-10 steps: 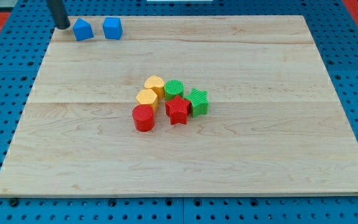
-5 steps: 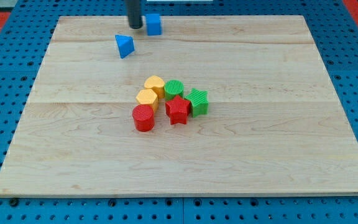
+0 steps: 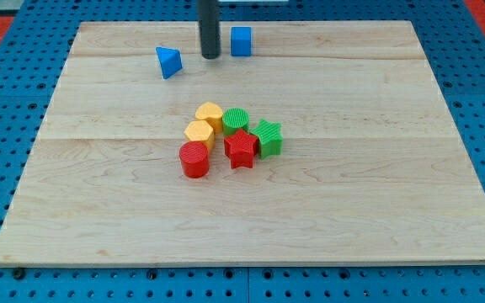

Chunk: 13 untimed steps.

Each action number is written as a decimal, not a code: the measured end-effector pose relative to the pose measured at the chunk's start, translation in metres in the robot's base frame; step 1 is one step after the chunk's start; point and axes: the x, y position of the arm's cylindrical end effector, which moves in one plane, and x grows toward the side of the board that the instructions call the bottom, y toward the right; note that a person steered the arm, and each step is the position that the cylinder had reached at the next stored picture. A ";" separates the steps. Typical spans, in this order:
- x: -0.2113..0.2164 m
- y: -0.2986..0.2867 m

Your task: Push the cube into the group of blocks

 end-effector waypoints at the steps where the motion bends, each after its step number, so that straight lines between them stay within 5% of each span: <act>1: -0.027 -0.015; 2: -0.036 0.036; 5: -0.009 0.067; 7: -0.037 0.072; 11: 0.048 0.102; 13: 0.040 0.107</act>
